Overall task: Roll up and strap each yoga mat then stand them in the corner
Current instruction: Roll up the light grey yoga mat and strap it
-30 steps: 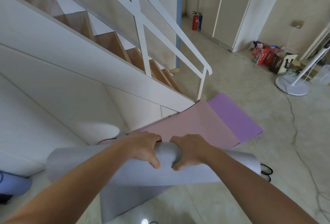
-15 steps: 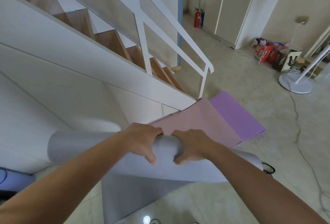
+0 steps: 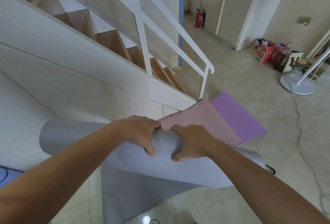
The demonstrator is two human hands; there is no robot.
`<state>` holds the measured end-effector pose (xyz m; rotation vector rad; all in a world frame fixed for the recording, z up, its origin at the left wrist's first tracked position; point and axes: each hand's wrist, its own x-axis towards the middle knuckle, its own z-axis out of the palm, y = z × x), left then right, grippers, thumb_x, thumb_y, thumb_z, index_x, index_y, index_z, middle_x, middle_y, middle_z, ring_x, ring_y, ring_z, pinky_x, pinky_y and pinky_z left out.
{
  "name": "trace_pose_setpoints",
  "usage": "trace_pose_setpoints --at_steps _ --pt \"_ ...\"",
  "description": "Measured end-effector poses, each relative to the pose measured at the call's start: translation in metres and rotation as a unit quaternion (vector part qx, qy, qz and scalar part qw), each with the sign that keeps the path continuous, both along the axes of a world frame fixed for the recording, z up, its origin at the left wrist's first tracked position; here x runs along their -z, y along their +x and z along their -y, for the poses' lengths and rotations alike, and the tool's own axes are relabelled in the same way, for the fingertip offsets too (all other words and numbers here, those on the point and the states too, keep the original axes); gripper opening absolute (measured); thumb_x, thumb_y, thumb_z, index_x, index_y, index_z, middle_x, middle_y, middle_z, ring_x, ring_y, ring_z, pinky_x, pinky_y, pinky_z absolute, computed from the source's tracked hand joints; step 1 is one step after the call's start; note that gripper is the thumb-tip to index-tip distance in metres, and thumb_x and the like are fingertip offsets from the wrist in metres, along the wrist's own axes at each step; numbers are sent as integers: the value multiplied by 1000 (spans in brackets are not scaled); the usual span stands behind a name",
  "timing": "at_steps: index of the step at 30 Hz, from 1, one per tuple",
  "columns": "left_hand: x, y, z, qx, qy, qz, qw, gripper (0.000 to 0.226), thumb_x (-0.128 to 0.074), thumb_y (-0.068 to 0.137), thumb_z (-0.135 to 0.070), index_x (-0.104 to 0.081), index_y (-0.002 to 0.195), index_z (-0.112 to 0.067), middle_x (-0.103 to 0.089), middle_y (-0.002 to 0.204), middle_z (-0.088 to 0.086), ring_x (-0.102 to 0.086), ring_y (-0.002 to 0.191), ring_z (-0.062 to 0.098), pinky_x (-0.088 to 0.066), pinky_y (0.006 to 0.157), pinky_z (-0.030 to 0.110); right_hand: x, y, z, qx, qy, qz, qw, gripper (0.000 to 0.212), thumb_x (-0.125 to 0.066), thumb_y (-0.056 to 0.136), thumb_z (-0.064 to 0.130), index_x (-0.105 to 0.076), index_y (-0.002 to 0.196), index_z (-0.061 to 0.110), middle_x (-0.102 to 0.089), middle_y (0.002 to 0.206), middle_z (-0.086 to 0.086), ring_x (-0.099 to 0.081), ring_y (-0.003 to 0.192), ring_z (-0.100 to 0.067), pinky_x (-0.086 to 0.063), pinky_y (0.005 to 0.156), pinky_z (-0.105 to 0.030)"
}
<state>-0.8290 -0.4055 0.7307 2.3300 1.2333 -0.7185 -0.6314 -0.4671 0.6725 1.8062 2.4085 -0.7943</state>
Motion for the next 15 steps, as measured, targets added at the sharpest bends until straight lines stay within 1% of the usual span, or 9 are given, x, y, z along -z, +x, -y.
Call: trace_pose_setpoints --at_steps 1,3,5,7,8,10,11,13,15 --pt "-1 3 4 56 60 -27 996 88 -81 52 -61 -43 128 -37 -57 113 -11 -60 101 18 -49 84 34 -4 4 -4 22 -43 -39 998 73 -79 59 56 -46 122 42 -63 106 15 -59 92 -13 -45 77 -30" --pt "4 10 14 157 196 -76 965 109 -80 52 -64 -29 141 -27 -53 116 -4 -59 99 22 -41 74 33 -11 11 -10 62 -116 -119 984 66 -84 55 49 -53 113 42 -63 105 17 -61 96 -11 -50 82 -32" --pt "11 13 18 175 251 -81 949 98 -79 59 -61 -34 136 -22 -53 111 -1 -60 92 23 -36 66 31 -11 13 -10 56 -133 -122 982 64 -85 56 47 -53 112 42 -62 107 17 -61 98 -12 -51 87 -35" --pt "13 11 14 150 229 -50 960 79 -77 63 -56 -43 126 -23 -56 104 -3 -62 85 23 -37 63 30 -11 10 -5 44 -114 -92 988 72 -82 59 54 -47 122 44 -61 113 17 -60 101 -14 -49 88 -35" --pt "13 10 10 130 211 -38 968 73 -76 62 -54 -46 122 -25 -58 100 -5 -62 83 22 -39 63 30 -8 8 -1 40 -91 -67 993 82 -80 60 58 -40 131 44 -59 118 16 -59 104 -15 -48 89 -35" --pt "12 8 5 88 169 -24 981 67 -76 57 -53 -48 112 -29 -60 93 -8 -61 81 19 -45 66 29 3 5 10 13 -6 19 1000 107 -78 58 65 -23 146 39 -50 132 11 -54 113 -19 -46 89 -37" --pt "13 8 3 69 143 -23 987 65 -77 53 -54 -48 106 -32 -60 89 -10 -60 79 17 -45 66 29 10 4 15 -1 37 52 998 112 -76 59 67 -18 149 35 -47 135 8 -52 116 -21 -45 88 -38" --pt "14 7 1 38 84 -19 996 64 -78 46 -57 -50 99 -35 -60 87 -13 -59 80 12 -48 68 29 16 3 20 -4 69 50 996 102 -73 63 66 -22 146 34 -50 131 6 -53 112 -22 -43 84 -36" --pt "13 7 4 27 40 -14 999 70 -79 46 -60 -52 107 -38 -61 98 -14 -60 87 11 -51 77 31 17 6 17 -2 31 19 999 89 -73 63 63 -31 137 37 -57 120 9 -59 103 -20 -46 83 -35"
